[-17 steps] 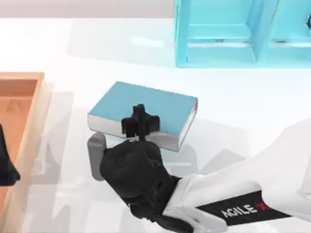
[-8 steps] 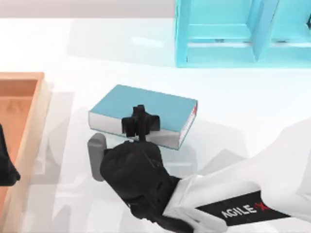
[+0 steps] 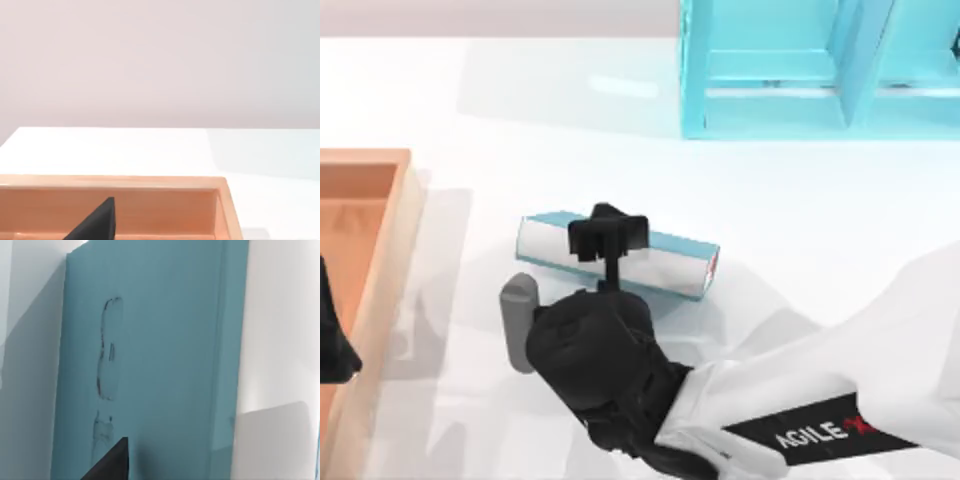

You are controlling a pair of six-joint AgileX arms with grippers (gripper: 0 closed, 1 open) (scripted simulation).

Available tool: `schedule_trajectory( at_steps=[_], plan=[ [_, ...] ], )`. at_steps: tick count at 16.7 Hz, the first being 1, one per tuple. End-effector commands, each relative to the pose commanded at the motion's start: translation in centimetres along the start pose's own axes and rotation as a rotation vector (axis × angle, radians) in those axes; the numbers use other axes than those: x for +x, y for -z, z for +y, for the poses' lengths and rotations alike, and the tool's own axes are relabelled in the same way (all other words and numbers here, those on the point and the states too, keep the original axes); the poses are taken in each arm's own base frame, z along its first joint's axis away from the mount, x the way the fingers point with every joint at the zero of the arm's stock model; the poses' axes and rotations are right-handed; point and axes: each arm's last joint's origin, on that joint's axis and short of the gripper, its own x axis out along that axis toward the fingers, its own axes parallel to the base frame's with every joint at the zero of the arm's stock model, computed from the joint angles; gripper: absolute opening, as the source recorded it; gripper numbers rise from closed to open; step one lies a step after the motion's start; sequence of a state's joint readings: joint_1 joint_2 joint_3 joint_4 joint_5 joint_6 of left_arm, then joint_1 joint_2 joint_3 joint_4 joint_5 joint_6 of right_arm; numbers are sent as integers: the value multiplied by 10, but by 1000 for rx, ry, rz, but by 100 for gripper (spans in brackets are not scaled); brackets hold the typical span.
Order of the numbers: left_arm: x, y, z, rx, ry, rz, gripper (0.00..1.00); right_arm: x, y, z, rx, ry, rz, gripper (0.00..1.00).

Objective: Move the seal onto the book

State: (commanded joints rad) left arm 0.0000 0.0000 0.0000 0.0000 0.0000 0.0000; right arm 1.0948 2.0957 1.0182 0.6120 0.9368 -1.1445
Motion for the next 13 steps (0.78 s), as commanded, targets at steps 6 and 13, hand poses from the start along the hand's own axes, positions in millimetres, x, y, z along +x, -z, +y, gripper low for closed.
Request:
schedule_trajectory(
  at_steps=[6,13],
  plan=[
    [0,0,0,0,0,0,100,0,0,1,-2,-2,0,100],
    [0,0,0,0,0,0,100,-48,-13,24,-49,-46,29,100]
  ],
)
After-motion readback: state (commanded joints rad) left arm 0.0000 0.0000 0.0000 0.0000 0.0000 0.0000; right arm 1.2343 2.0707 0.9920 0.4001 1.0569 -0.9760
